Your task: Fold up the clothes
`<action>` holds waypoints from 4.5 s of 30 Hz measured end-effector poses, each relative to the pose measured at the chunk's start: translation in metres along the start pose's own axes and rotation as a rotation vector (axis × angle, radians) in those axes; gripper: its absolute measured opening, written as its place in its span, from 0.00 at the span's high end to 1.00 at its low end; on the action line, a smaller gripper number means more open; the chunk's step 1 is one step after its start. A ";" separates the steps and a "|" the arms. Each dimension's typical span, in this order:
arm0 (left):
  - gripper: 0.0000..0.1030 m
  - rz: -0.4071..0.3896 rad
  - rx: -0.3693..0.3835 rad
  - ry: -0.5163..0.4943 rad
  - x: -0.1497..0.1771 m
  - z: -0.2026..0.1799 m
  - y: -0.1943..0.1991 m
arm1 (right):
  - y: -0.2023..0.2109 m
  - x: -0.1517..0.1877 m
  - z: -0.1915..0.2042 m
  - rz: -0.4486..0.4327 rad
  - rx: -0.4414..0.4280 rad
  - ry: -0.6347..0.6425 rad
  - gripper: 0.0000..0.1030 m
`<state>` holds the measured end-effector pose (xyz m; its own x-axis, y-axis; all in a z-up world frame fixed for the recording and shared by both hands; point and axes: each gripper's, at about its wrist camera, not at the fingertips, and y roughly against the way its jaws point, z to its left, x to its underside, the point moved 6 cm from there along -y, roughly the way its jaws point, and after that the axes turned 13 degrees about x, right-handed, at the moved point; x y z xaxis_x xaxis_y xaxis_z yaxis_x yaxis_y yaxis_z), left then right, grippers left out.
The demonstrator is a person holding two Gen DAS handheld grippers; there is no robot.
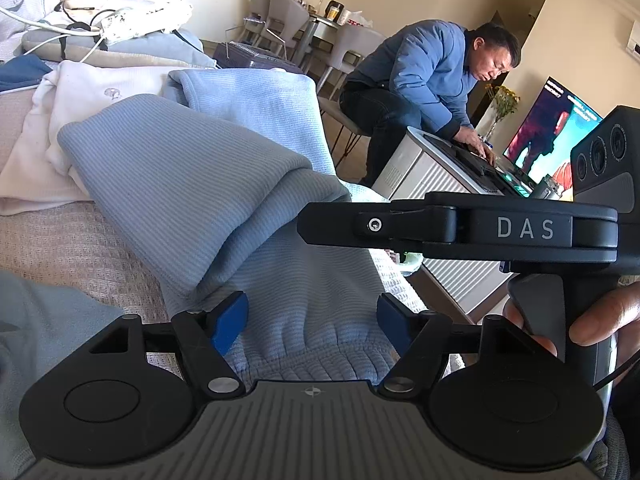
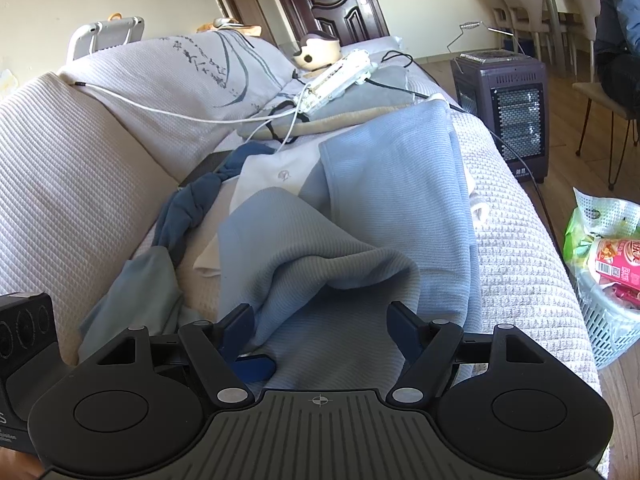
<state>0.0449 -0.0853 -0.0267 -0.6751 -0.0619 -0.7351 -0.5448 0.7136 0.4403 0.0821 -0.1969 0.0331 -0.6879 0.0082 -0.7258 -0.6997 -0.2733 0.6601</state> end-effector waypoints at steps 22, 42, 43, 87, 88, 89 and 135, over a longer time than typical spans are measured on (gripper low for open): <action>0.32 0.004 -0.002 -0.005 0.002 -0.001 -0.001 | 0.000 0.000 0.001 -0.002 0.006 0.010 0.26; 0.32 0.005 -0.001 -0.009 0.003 -0.001 0.000 | 0.001 0.001 0.002 -0.004 0.005 0.026 0.26; 0.32 0.005 -0.001 -0.009 0.003 -0.001 0.000 | 0.002 0.001 0.002 -0.004 0.006 0.026 0.26; 0.32 0.013 -0.007 -0.010 0.002 0.002 -0.004 | 0.000 0.003 0.005 0.004 0.009 0.054 0.26; 0.32 0.014 -0.007 -0.011 0.002 0.002 -0.004 | 0.000 0.003 0.005 0.004 0.009 0.054 0.26; 0.32 0.014 -0.007 -0.011 0.002 0.002 -0.004 | 0.000 0.003 0.005 0.004 0.009 0.055 0.26; 0.31 0.017 -0.008 -0.017 0.004 -0.001 -0.002 | 0.001 0.005 0.007 0.009 0.014 0.065 0.26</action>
<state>0.0423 -0.0876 -0.0302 -0.6758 -0.0378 -0.7362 -0.5373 0.7090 0.4568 0.0766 -0.1904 0.0319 -0.6804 -0.0570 -0.7306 -0.6965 -0.2596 0.6689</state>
